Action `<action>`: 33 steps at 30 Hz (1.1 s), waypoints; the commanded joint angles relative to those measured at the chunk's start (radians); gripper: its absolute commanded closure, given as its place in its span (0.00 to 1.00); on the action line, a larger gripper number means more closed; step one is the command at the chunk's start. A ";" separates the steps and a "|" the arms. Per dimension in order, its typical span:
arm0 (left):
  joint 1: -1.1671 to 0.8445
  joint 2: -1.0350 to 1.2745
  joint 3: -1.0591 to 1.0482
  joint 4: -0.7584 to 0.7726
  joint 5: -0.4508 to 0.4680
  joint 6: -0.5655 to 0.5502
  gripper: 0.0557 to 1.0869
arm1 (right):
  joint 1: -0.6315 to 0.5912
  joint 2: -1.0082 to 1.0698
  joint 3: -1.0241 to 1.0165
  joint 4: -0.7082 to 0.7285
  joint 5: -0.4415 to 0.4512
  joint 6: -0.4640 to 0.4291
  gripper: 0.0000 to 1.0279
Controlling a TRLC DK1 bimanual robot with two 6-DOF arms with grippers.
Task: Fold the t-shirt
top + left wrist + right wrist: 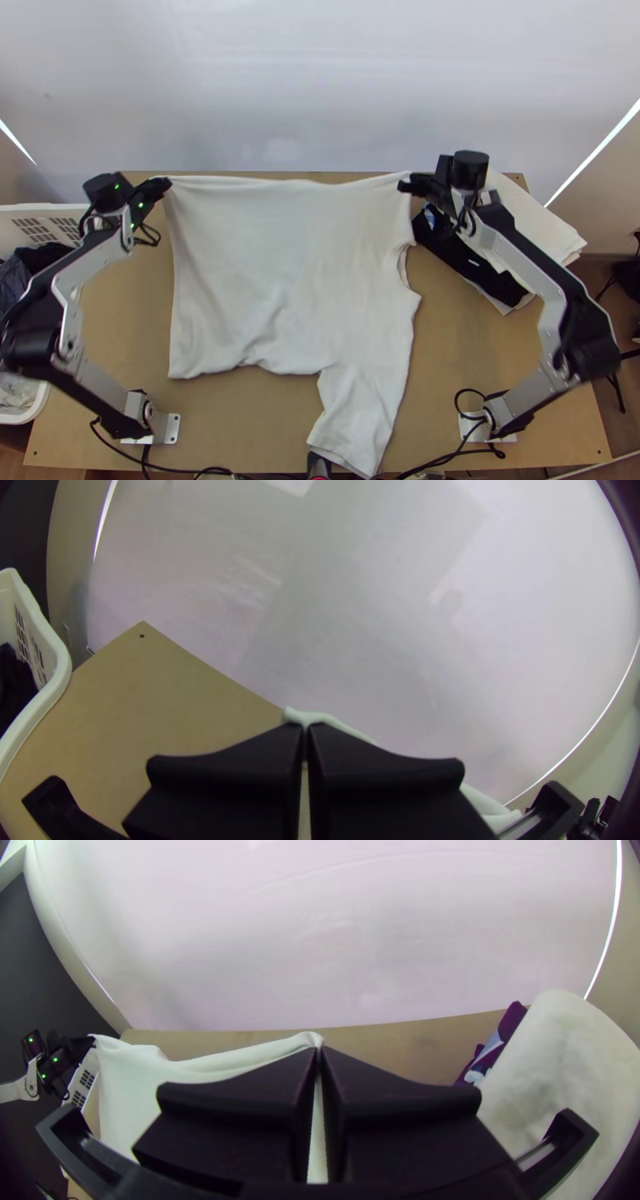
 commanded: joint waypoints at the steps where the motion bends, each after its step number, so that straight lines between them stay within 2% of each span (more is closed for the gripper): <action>1: 0.003 0.244 0.207 -0.013 -0.003 0.021 0.97 | -0.060 0.202 0.185 0.007 -0.002 -0.002 0.97; 9: -0.006 0.341 0.319 -0.066 -0.002 0.021 0.97 | -0.062 0.338 0.331 -0.040 -0.010 -0.007 0.97; 22: -0.030 0.267 0.311 -0.118 0.000 0.018 0.97 | -0.048 0.345 0.335 -0.083 -0.030 -0.005 0.97; 33: -0.033 0.308 0.339 -0.138 -0.002 0.024 0.97 | -0.050 0.374 0.341 -0.080 -0.030 -0.016 0.97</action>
